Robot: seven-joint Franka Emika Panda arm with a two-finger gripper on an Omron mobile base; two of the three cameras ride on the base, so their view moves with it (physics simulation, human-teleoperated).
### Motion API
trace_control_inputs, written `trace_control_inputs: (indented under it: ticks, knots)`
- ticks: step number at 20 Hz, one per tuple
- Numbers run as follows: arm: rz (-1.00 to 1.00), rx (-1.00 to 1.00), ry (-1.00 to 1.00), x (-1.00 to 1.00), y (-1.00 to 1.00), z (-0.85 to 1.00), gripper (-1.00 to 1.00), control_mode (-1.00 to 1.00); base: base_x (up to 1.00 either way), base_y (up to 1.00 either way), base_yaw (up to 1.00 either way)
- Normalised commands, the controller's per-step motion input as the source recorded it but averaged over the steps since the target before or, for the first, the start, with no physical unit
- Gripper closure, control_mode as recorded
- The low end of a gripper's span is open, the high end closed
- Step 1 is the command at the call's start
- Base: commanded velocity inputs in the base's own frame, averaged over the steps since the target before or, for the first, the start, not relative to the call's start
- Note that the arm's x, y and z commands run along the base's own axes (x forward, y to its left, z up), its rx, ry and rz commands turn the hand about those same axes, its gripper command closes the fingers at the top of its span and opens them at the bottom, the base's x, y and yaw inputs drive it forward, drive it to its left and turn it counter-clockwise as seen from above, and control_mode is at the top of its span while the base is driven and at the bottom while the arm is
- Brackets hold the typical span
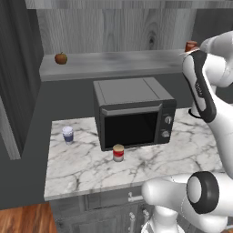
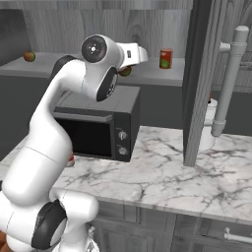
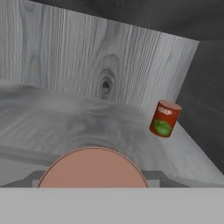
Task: Pick the cans from the counter and place them in their designated side in the cabinet.
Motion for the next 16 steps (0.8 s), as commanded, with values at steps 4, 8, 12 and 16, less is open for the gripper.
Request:
trace_control_inputs:
  ticks: [4,8,12,16]
  knots:
    - [0.00,0.00,0.00,0.16,-0.01,-0.09,1.00,-1.00,0.00,0.00,0.00]
    - [0.00,0.00,0.00,0.15,-0.06,0.00,1.00,-1.00,0.00,0.00,0.00]
    - [0.00,0.00,-0.01,0.16,-0.12,0.00,1.00,-1.00,0.00,0.00,0.00]
    - [0.00,0.00,0.00,0.15,-0.13,0.00,1.00,-1.00,0.00,0.00,0.00]
